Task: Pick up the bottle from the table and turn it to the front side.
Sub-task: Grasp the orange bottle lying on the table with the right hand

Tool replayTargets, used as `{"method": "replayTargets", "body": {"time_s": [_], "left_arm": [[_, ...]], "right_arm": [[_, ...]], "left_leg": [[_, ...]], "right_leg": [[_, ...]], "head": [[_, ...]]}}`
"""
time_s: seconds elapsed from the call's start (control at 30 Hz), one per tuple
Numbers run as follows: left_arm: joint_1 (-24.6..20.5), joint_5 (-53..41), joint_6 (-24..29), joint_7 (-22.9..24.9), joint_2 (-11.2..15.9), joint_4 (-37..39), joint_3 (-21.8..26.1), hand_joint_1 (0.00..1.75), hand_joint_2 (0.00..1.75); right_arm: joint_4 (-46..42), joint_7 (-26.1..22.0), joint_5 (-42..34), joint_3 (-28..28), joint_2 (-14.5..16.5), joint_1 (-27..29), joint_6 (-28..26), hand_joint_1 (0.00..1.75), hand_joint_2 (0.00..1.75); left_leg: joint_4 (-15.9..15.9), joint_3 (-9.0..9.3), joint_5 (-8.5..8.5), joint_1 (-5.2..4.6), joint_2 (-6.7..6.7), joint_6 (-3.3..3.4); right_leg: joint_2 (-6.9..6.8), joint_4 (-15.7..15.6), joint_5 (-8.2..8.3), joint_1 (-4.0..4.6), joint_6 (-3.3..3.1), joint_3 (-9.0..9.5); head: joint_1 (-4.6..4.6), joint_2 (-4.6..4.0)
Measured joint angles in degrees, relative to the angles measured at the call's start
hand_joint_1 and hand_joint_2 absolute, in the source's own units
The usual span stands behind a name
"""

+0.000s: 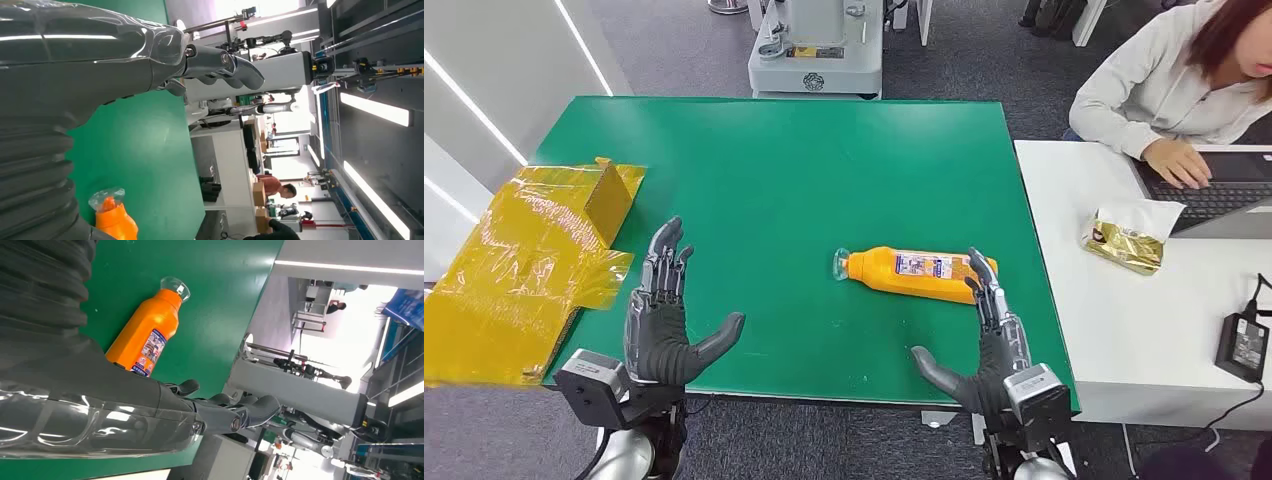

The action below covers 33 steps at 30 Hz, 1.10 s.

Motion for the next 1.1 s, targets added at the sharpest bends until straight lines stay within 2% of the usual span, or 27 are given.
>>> {"method": "replayTargets", "body": {"time_s": [0.2, 0.3, 0.43, 0.67, 0.83, 0.97, 1.1], "left_arm": [[-0.38, -0.11, -0.33, 0.0, -0.34, 0.09, -0.01, 0.0, 1.75], [-1.89, -0.4, -1.11, 0.0, -0.76, 0.81, -0.27, 0.0, 1.75], [-4.36, -0.49, -1.89, 0.0, -1.23, 2.69, -1.48, 0.0, 1.75], [-7.12, 0.01, -2.91, -0.01, -1.53, 5.67, -3.24, 0.0, 1.75], [-10.46, 1.23, -3.57, -0.25, -1.48, 9.43, -4.57, 0.0, 1.75], [-13.56, 2.25, -4.28, -0.85, -1.29, 13.2, -5.54, 0.0, 1.75], [-15.49, 2.71, -4.52, -1.27, -1.03, 16.31, -6.22, 0.0, 1.75]], "right_arm": [[0.0, -0.06, 1.44, -0.01, -0.02, -0.09, -0.95, 0.0, 1.75], [0.15, 1.38, 6.02, -0.04, -0.45, -1.08, -2.73, 0.0, 1.75], [2.35, 3.71, 13.19, -0.06, -2.33, -5.17, -5.77, 0.0, 1.75], [8.06, 6.97, 16.34, -0.04, -5.58, -11.58, -7.38, 0.0, 1.75], [17.92, 11.21, 17.02, 1.04, -8.55, -20.67, -4.31, 0.0, 1.75], [30.6, 14.38, 15.38, 3.75, -10.41, -29.96, 2.13, 0.0, 1.75], [44.41, 14.99, 15.77, 8.51, -12.57, -38.87, 6.64, 0.0, 1.75]], "left_leg": [[0.0, 0.0, 0.0, 0.0, 0.0, 0.0], [0.0, 0.0, 0.0, 0.0, 0.01, 0.0], [0.03, 0.01, 0.01, -0.01, 0.03, 0.0], [0.04, 0.01, 0.03, -0.01, 0.02, -0.01], [0.04, 0.02, 0.04, 0.0, 0.07, -0.01], [0.06, 0.05, 0.13, 0.0, 0.01, 0.05], [0.08, 0.04, 0.16, 0.0, -0.03, 0.07]], "right_leg": [[0.0, 0.0, -0.01, 0.0, 0.0, -0.01], [0.01, 0.0, 0.0, 0.0, 0.0, 0.0], [0.02, 0.0, 0.06, -0.01, 0.0, 0.0], [0.03, 0.0, 0.07, -0.01, -0.01, 0.01], [0.09, 0.02, 0.1, -0.01, -0.02, 0.02], [0.04, 0.03, 0.13, -0.01, -0.03, 0.05], [0.01, 0.04, 0.15, 0.0, -0.03, 0.06]], "head": [[-0.01, 0.0], [-0.01, 0.0], [-0.01, 0.0], [-0.01, 0.0], [-0.01, 0.0], [-0.01, 0.0], [-0.01, 0.0]]}}
